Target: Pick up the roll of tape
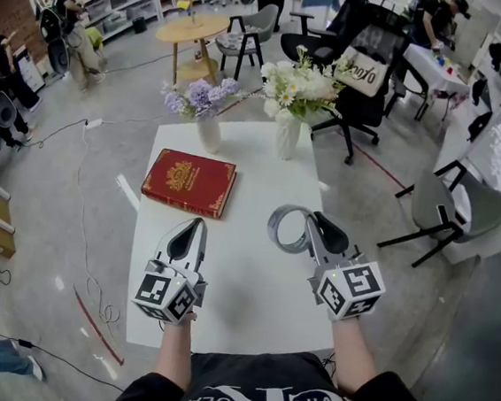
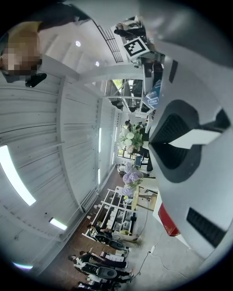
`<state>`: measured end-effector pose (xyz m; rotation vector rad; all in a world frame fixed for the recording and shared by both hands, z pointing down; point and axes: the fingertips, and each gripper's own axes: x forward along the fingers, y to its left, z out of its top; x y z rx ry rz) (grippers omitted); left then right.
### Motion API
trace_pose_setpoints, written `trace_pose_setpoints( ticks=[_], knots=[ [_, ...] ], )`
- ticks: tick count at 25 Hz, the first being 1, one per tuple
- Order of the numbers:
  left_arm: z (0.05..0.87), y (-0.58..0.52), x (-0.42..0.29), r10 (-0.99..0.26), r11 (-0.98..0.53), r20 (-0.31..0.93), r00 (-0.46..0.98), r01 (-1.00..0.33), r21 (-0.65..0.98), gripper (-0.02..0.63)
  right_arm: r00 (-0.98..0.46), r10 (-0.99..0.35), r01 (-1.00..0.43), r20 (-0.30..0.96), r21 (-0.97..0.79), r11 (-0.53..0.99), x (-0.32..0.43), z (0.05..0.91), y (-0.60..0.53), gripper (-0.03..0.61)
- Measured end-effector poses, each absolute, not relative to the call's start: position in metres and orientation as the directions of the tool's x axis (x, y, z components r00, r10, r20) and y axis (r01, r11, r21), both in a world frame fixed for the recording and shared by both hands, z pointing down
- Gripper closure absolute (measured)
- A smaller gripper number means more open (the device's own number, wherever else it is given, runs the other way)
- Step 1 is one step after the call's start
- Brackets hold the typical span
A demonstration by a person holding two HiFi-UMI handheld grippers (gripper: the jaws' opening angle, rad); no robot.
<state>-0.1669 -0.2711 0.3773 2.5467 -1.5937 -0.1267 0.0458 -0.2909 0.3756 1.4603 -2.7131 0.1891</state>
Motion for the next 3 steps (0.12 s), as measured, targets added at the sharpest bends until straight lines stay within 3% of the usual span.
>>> trace_pose_setpoints(
  ticks=[3],
  knots=[
    [0.3787, -0.2715, -0.1663, -0.899, -0.431, 0.003, 0.437, -0.888, 0.161, 0.612, -0.552, -0.827, -0.834, 0.105, -0.081, 0.546, 0.0460, 0.3760, -0.2910, 0.525]
  ],
)
